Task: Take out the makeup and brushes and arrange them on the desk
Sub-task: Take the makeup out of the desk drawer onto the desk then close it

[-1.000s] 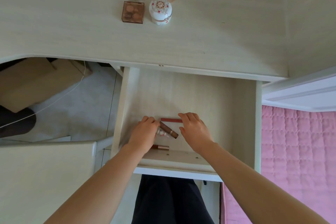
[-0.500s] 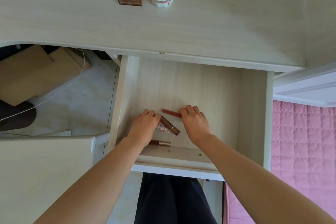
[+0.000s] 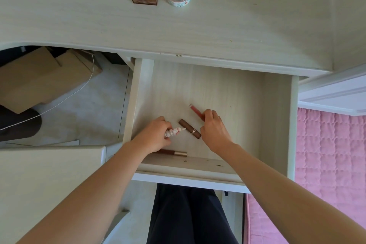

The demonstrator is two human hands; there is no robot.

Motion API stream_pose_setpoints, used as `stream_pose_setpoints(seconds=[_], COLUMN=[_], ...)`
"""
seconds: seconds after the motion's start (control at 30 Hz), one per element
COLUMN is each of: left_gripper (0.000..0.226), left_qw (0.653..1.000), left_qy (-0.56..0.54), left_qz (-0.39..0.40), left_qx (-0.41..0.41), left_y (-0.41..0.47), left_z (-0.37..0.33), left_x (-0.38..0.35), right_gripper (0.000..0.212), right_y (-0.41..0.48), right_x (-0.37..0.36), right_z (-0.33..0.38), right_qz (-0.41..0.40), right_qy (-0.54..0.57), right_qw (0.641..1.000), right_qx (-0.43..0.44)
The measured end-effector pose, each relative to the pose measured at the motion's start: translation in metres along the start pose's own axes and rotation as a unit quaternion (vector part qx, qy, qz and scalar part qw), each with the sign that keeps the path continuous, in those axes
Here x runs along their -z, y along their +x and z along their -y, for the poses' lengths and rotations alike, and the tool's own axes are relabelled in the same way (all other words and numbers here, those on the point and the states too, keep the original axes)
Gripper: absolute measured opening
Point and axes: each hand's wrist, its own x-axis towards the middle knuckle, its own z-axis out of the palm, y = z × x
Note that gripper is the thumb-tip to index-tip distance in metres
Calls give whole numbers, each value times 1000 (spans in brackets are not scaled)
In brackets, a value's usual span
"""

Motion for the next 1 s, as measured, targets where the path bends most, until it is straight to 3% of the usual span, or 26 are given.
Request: stream_pose_setpoints(seconds=[0.2,0.4,0.7,1.0], left_gripper=[13,16,17,21], left_qw=[996,986,976,969], left_qy=[44,94,80,70], left_qz=[77,126,186,227], left_qx=[33,52,74,69], left_y=[0,5,9,12], left_z=[0,1,2,1], left_x=[-1,-9,-12,-5], right_gripper=[28,55,34,34], right_y=[-1,-1,-5,-11], right_x=[-7,-23,-31,-21], right_z=[6,9,8,-1], right_qz=[22,58,46,48], right_qy=[16,-46,-73,-63], right_qw=[1000,997,995,997], right_qx=[-2,13,46,6])
